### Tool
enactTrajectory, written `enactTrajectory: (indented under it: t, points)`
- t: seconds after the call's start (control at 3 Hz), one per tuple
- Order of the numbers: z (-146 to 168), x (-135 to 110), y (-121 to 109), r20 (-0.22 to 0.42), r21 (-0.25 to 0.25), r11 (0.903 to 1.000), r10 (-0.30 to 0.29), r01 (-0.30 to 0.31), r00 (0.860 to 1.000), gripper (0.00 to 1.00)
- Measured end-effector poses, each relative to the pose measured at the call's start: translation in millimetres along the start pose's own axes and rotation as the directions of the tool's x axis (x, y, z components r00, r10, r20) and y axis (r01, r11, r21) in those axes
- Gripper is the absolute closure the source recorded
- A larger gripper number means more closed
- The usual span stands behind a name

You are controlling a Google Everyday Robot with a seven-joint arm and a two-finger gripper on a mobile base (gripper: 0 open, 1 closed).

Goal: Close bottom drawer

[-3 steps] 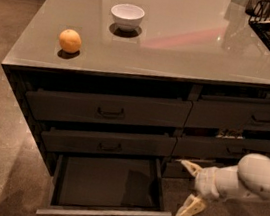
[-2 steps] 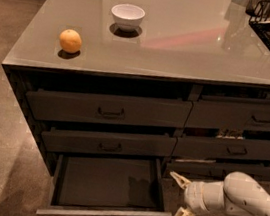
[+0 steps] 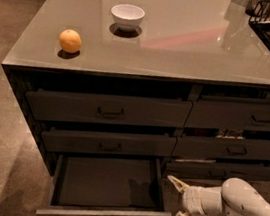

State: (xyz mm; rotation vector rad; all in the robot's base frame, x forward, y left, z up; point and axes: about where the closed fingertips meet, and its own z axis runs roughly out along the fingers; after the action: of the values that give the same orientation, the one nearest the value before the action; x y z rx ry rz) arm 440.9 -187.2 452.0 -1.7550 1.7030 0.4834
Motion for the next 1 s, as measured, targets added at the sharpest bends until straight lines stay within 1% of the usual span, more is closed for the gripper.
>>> enactTrajectory:
  t: [0.33,0.67,1.0]
  points:
    - [38.6,3.9,11.3,-0.015,-0.04,0.9988,-0.028,0.028,0.999,0.0]
    - [103.9,10.4,47.7,-0.082,-0.138,0.9841,-0.124,0.112,0.989,0.0]
    - [159.6,26.1,61.8,-0.121,-0.156,0.9762,-0.17,0.15,0.978,0.0]
